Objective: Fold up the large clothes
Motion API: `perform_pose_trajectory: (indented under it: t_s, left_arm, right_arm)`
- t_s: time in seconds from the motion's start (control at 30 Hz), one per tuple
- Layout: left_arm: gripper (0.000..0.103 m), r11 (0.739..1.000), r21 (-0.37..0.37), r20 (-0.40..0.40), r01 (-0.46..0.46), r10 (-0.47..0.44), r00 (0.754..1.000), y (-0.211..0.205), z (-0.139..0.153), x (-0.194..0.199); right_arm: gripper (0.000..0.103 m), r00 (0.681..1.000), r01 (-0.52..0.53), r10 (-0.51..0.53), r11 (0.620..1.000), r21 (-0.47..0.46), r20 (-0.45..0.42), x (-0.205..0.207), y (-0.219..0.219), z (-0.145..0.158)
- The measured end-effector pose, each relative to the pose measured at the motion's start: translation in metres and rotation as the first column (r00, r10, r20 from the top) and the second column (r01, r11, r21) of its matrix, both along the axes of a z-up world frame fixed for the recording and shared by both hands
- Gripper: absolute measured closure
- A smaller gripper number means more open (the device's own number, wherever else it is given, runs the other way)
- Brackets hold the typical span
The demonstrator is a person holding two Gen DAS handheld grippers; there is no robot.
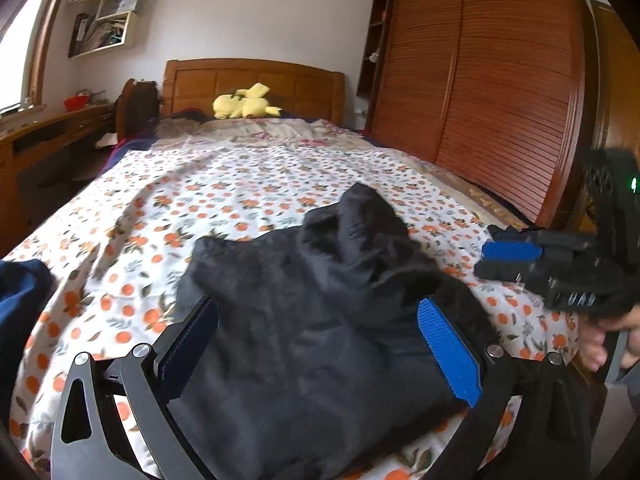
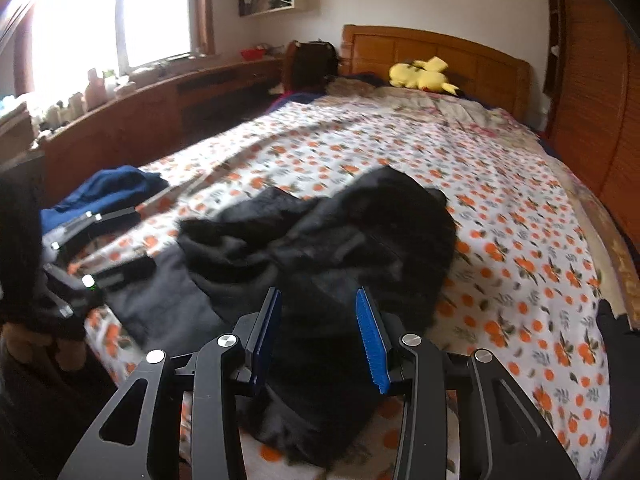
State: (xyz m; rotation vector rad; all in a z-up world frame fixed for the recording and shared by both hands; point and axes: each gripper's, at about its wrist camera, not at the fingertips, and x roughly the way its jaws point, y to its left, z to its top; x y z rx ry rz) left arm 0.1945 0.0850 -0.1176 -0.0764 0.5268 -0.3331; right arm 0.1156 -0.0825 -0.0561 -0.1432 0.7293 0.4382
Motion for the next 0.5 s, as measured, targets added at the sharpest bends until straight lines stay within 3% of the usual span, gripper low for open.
perform_pose_trajectory:
  t_s: [0.13,0.33,0.43,0.5]
  left_arm:
    - [0.003,0.999,-0.014,0.0,0.033,-0.033,0.999,-0.017,0.0,0.01]
    - [0.029,0.998,-0.02,-0.043,0.068,-0.068,0.997,-0.033,-0.01,0.029]
    - [0.054,0.995,-0.038,-0.062,0.091,-0.093,0.994,-0.035,-0.016,0.035]
    - [0.084,0.994,-0.023,-0.065,0.105,-0.106,0.992,-0.039,-0.017,0.035]
  right_arm:
    - [0.065,1.0,0.023,-0.023,1.0,-0.017,-0.012,-0.001,-0.013,-0.011]
    - [0.064,0.999,0.036,-0.037,0.999,-0.028,-0.027,-0.004,-0.025,-0.024]
    - [0.064,0.999,0.034,-0.035,0.999,-0.031,-0.028,-0.008,-0.028,-0.029]
    - [0.064,0.999,0.033,-0.034,0.999,-0.031,-0.029,-0.009,-0.03,-0.031]
